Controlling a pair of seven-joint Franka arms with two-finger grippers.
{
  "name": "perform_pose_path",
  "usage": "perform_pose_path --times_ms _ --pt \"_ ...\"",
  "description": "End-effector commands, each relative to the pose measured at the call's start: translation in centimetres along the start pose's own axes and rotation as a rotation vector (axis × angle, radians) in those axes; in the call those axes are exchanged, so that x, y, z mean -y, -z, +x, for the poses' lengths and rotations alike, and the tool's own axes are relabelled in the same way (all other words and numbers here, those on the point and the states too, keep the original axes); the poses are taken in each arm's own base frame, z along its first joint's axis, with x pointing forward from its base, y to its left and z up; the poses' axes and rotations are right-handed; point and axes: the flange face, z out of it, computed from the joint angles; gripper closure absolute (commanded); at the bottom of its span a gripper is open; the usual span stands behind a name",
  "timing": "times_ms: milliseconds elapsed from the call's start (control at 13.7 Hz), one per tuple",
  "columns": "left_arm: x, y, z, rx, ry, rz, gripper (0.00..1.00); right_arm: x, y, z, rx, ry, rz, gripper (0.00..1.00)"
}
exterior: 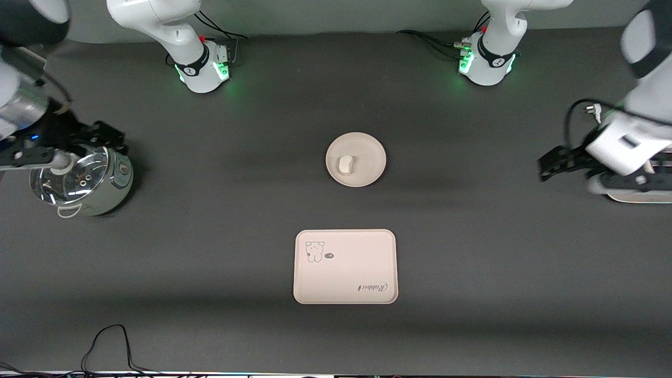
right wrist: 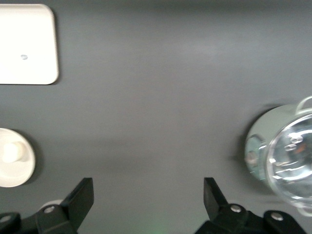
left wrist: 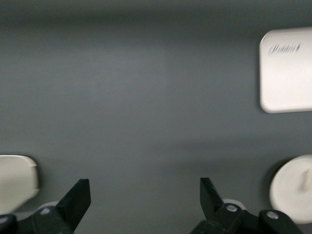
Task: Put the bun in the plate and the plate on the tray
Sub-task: 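Withdraw the left gripper while the right gripper lifts off the pot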
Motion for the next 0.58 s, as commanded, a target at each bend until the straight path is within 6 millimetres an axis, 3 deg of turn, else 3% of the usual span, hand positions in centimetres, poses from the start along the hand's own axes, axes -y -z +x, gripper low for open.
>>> perform_pose_path --times_ms 0,73,364,510 --pt "2.8 1.6 -2.5 0.064 -0.053 -0.007 0.0 7.3 -1.0 -3.7 -0.022 -0.041 -0.004 0.0" --pt "3.1 1.5 -2.8 0.082 -0.057 -0.019 0.0 11.0 -1.4 -4.9 -0.023 -0.05 -0.003 0.0" --pt "3.2 2.2 -3.2 0.098 -0.14 -0.023 0.0 22.7 -4.0 -9.4 -0.027 -0.102 -0.009 0.0" --pt "2.9 3.3 -2.2 0.065 -0.134 -0.017 0.0 26.9 -5.8 -11.4 -0.023 -0.113 -0.018 0.0"
